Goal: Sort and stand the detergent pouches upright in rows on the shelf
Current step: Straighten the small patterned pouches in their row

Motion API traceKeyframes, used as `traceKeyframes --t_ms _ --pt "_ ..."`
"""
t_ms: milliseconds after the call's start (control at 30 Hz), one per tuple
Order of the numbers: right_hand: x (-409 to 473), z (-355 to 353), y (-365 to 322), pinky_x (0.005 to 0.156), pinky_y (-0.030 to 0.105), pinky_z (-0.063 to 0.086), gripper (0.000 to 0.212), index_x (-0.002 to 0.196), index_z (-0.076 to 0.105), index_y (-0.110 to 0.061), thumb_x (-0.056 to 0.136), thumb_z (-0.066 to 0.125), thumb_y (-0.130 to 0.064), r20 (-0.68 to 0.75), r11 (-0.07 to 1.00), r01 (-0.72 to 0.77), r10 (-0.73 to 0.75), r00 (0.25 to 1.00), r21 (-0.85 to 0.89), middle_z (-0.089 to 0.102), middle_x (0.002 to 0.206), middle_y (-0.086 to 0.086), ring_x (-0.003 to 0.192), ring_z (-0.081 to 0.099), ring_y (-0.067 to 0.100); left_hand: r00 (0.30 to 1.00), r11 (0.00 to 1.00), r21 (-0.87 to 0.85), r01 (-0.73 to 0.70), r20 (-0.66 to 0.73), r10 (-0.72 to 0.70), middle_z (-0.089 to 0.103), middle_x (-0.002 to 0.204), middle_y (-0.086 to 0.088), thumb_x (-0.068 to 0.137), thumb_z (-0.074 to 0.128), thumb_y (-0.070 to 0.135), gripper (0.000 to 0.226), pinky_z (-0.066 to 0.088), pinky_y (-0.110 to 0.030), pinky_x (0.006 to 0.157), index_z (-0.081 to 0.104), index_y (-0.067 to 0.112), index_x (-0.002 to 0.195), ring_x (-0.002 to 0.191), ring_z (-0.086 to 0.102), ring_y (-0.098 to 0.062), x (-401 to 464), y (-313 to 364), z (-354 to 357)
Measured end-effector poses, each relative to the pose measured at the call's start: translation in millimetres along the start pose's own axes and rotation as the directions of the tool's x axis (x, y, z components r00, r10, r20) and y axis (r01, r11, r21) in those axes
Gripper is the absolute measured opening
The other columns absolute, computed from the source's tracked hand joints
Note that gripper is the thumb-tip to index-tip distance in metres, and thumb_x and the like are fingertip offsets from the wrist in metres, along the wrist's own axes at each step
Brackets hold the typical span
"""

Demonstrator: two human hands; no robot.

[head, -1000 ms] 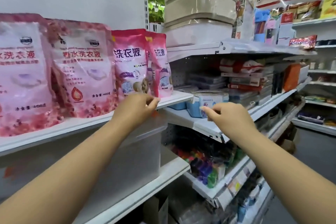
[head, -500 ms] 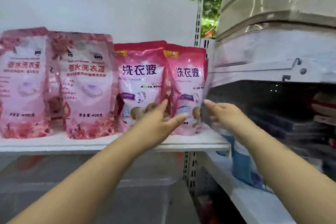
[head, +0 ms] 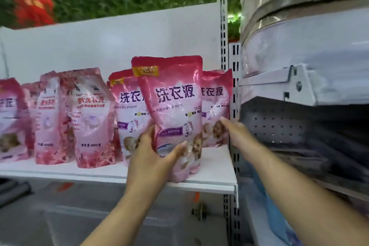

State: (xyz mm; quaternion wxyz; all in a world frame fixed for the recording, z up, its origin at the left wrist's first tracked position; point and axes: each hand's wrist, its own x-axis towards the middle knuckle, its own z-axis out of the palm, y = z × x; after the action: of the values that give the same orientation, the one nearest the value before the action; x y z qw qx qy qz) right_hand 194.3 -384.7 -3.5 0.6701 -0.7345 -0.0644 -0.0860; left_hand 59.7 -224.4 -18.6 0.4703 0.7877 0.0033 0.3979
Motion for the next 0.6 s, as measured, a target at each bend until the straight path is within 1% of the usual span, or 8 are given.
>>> traceKeyframes --t_ms 100,167,233,300,400,467,500,600 --pt "11 8 1 0.108 0.043 0.032 0.075 0.144 0.024 -0.012 0.085 0.058 -0.043 0.017 1.0 0.013 -0.013 1.0 -0.002 0.037 0.145 0.011 0.129 0.04 0.029 0.995 0.996 0.089 -0.008 -0.097 0.016 0.048 0.085 0.021 0.074 0.073 0.033 0.065 0.03 -0.012 0.072 0.042 0.02 0.13 0.087 0.047 -0.006 3 -3 -4" --pt "17 9 4 0.107 0.042 0.031 0.075 0.146 0.019 -0.014 0.087 0.057 -0.041 -0.017 0.998 0.044 -0.045 0.999 -0.047 0.033 0.148 0.011 0.132 0.036 0.03 0.997 0.991 0.133 0.021 -0.08 -0.01 0.052 0.096 0.011 0.077 0.069 0.038 0.061 0.031 -0.019 0.075 0.042 0.02 0.128 0.091 0.05 -0.012 6 -4 -3" --pt "20 9 4 0.094 0.032 0.039 0.058 0.138 0.036 -0.011 0.089 0.055 -0.036 -0.022 0.989 0.132 -0.134 0.991 -0.073 0.048 0.137 0.011 0.116 0.05 0.025 0.998 0.986 0.161 0.047 -0.058 -0.038 0.056 0.107 0.002 0.078 0.066 0.041 0.054 0.033 -0.024 0.077 0.043 0.021 0.123 0.092 0.052 -0.017 11 -6 -3" --pt "17 9 -1 0.08 0.027 0.042 0.037 0.119 0.053 -0.011 0.09 0.055 -0.034 0.023 0.978 0.175 -0.173 0.985 -0.111 0.061 0.119 0.009 0.093 0.055 0.019 0.997 0.982 0.179 0.058 -0.062 -0.047 0.057 0.115 -0.004 0.078 0.066 0.042 0.055 0.035 -0.026 0.078 0.042 0.02 0.123 0.099 0.055 -0.023 17 -9 -4" --pt "5 14 -5 0.075 0.027 0.046 0.016 0.094 0.056 -0.019 0.087 0.059 -0.033 0.072 0.957 0.238 -0.229 0.971 -0.164 0.065 0.097 0.004 0.083 0.057 0.017 0.995 0.983 0.175 0.061 -0.082 -0.047 0.055 0.121 -0.007 0.079 0.065 0.042 0.062 0.035 -0.027 0.08 0.038 0.019 0.13 0.107 0.054 -0.026 19 -16 -6" --pt "-6 24 -6 0.067 0.025 0.045 0.014 0.087 0.055 -0.021 0.087 0.06 -0.034 0.147 0.917 0.327 -0.3 0.943 -0.228 0.062 0.082 -0.005 0.076 0.057 0.013 0.994 0.985 0.16 0.069 -0.09 -0.056 0.054 0.122 -0.007 0.079 0.064 0.04 0.065 0.034 -0.026 0.079 0.036 0.018 0.133 0.104 0.053 -0.024 16 -22 -8" --pt "-11 32 -6 0.067 0.025 0.047 0.016 0.088 0.056 -0.021 0.087 0.058 -0.037 0.21 0.905 0.348 -0.301 0.93 -0.245 0.061 0.08 -0.008 0.076 0.058 0.012 0.994 0.986 0.153 0.066 -0.096 -0.051 0.054 0.123 -0.007 0.079 0.065 0.04 0.065 0.033 -0.027 0.079 0.036 0.018 0.134 0.104 0.053 -0.023 16 -24 -9" --pt "-18 50 -11 0.088 0.036 0.049 0.039 0.104 0.058 -0.013 0.087 0.052 -0.048 0.333 0.89 0.356 -0.256 0.907 -0.285 0.065 0.099 0.0 0.094 0.06 0.019 0.992 0.989 0.142 0.047 -0.124 -0.03 0.054 0.125 -0.007 0.078 0.066 0.039 0.068 0.034 -0.03 0.081 0.036 0.017 0.135 0.111 0.053 -0.026 18 -30 -14"
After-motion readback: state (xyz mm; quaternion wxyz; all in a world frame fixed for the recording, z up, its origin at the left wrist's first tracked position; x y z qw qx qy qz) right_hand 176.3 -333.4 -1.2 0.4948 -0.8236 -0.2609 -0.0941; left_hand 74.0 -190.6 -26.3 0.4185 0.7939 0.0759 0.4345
